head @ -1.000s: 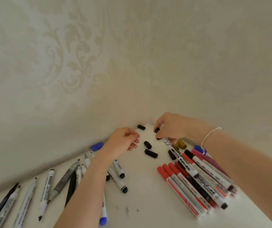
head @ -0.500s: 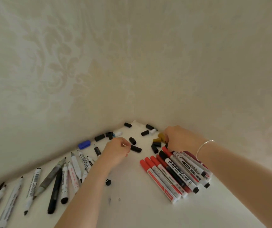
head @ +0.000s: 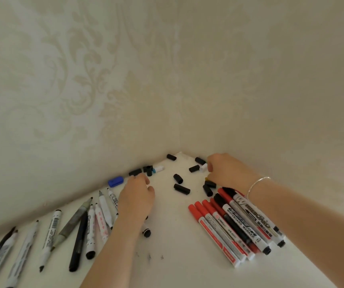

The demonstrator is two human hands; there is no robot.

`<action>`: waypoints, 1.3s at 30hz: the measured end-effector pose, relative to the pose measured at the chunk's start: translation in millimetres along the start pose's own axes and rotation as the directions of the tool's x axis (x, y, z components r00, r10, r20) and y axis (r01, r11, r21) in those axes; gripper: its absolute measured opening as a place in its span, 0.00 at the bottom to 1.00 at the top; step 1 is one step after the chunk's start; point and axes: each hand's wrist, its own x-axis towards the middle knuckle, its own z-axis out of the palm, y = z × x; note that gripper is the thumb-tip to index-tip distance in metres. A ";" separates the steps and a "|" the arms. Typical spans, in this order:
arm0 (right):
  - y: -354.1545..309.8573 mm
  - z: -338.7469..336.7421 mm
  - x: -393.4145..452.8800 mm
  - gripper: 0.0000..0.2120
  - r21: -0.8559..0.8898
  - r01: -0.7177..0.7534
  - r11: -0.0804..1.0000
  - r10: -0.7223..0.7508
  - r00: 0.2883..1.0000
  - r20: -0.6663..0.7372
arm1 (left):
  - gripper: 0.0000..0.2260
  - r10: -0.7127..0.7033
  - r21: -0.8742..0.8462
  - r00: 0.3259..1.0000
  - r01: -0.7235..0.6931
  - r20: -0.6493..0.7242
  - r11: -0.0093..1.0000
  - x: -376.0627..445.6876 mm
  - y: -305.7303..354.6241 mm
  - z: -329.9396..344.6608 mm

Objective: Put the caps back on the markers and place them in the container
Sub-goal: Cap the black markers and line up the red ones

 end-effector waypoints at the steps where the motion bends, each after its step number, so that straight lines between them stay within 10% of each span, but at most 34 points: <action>1: -3.5 4.2 4.3 0.03 -0.054 0.005 0.999 -0.004 1.000 0.023 | 0.10 -0.009 0.055 0.999 0.011 -0.037 0.998 0.1 -3.3 -1.7; 10: -24.5 19.2 20.2 0.06 -0.215 -0.045 0.976 0.079 0.985 0.151 | 0.16 -0.101 0.177 0.994 0.094 0.028 0.980 -0.8 -12.0 -2.6; 14: -37.1 9.2 33.4 0.07 0.173 -0.073 0.982 0.083 0.995 -0.055 | 0.10 -0.120 0.117 0.990 0.111 0.071 0.987 -2.0 -8.3 -5.7; 18: -62.6 -3.5 44.2 0.08 0.757 0.009 0.654 0.124 0.985 -0.120 | 0.02 -0.082 -0.272 0.995 0.092 0.047 0.958 -4.9 3.2 -17.7; 23: -82.5 -15.3 46.2 0.05 0.970 0.065 0.236 0.102 0.991 -0.091 | 0.08 -0.105 -0.810 0.990 0.141 0.099 0.569 -6.5 15.2 -30.7; 28: -89.7 -15.7 51.4 0.08 0.993 0.056 0.108 0.106 0.992 -0.067 | 0.09 -0.044 -0.912 0.983 0.180 0.177 0.368 -5.7 14.9 -35.6; 39: -97.2 -10.9 61.8 0.08 0.994 0.084 0.077 0.153 0.984 -0.095 | 0.11 0.045 -0.925 0.989 0.114 0.139 0.362 -3.0 8.8 -32.1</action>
